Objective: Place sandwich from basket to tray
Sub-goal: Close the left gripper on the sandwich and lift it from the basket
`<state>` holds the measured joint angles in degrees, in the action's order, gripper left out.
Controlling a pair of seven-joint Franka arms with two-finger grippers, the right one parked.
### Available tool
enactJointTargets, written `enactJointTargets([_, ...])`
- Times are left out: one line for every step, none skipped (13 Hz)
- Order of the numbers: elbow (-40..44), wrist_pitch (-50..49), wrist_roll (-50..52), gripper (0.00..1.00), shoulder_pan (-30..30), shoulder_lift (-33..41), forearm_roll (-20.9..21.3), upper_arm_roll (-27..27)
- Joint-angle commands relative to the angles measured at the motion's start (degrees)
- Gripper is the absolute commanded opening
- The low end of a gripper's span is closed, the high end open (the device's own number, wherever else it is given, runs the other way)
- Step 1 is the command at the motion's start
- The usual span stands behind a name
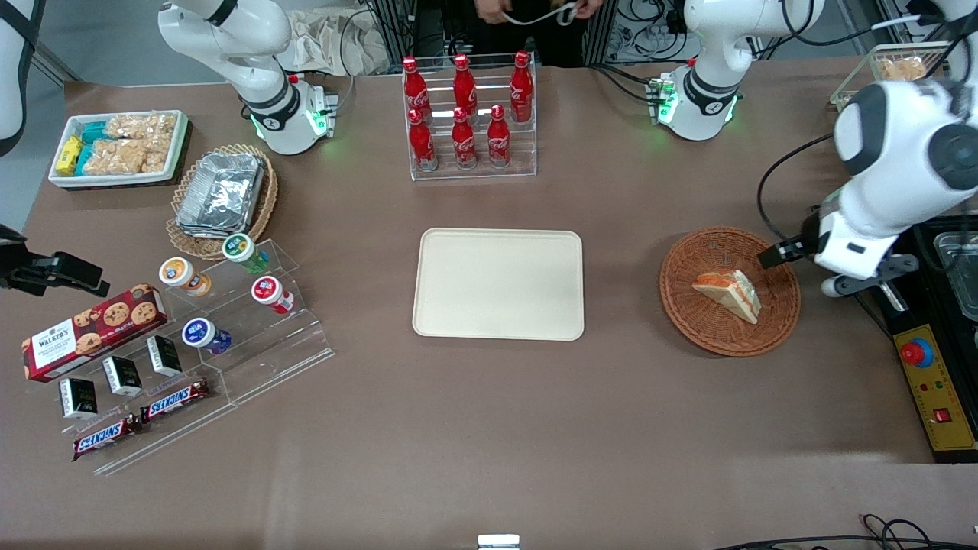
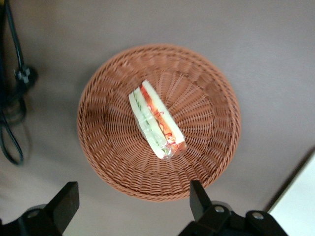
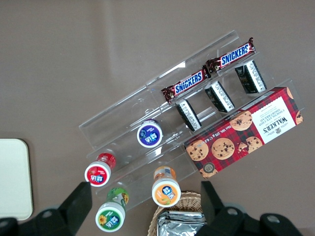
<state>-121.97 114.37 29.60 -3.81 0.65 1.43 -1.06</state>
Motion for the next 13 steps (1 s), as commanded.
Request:
enactJointTargets([-0.5, 4.5, 15.2, 1.0, -1.4, -4.7, -0.6, 0.5])
enactJointTargets([-1.2, 6.8, 18.4, 1.0, -1.4, -6.5, -0.8, 0.7])
enactJointTargets([-2.6, 10.1, 20.2, 1.0, -1.4, -7.7, -0.8, 0.8])
enactJointTargets([-3.7, 13.0, 22.1, 1.0, -1.4, -9.1, -0.8, 0.7])
enactJointTargets([-4.1, 15.1, 23.4, 1.0, -1.3, -10.6, -0.8, 0.7])
enactJointTargets([-4.7, 16.5, 23.8, 0.99, -1.3, -11.5, -0.7, 0.7])
enactJointTargets([-5.6, 17.8, 23.9, 0.99, -1.3, -11.9, -0.7, 0.7])
enactJointTargets([-7.5, 19.6, 23.8, 1.0, -1.2, -11.9, -0.6, 0.6])
enactJointTargets([-9.8, 21.5, 23.9, 1.0, -1.2, -11.7, -0.4, 0.6])
enactJointTargets([-11.5, 23.2, 23.9, 0.99, -1.1, -11.5, -0.2, 0.6])
enactJointTargets([-12.3, 23.6, 23.9, 0.99, -1.1, -11.4, 0.0, 0.5])
enactJointTargets([-12.3, 23.6, 23.9, 0.94, -1.1, -11.4, 0.0, 0.5])
enactJointTargets([-12.3, 23.6, 24.2, 0.68, -1.0, -11.4, 0.0, 0.5])
